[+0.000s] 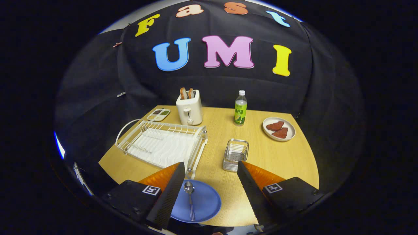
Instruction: Take the plate from the dish rack, then take the spoon from the basket and place it into the plate.
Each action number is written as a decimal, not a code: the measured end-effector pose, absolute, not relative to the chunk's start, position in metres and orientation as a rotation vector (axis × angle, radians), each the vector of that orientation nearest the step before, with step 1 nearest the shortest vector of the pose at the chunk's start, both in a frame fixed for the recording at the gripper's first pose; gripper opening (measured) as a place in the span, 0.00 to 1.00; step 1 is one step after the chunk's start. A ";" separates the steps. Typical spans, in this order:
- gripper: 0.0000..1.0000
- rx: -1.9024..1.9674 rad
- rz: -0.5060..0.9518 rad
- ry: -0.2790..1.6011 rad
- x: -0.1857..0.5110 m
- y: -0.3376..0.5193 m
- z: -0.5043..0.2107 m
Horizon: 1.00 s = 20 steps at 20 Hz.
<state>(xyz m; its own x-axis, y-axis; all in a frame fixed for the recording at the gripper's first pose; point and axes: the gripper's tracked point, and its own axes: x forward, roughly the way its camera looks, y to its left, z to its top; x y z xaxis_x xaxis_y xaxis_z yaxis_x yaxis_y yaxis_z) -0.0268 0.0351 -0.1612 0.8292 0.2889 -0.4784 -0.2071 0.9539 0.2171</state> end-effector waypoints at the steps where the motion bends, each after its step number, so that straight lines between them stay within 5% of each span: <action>1: 0.99 0.154 0.255 0.504 -0.023 0.031 -0.149; 10: 0.99 0.089 0.193 0.273 0.002 0.006 -0.047; 20: 0.96 0.058 0.187 0.236 0.015 0.004 -0.040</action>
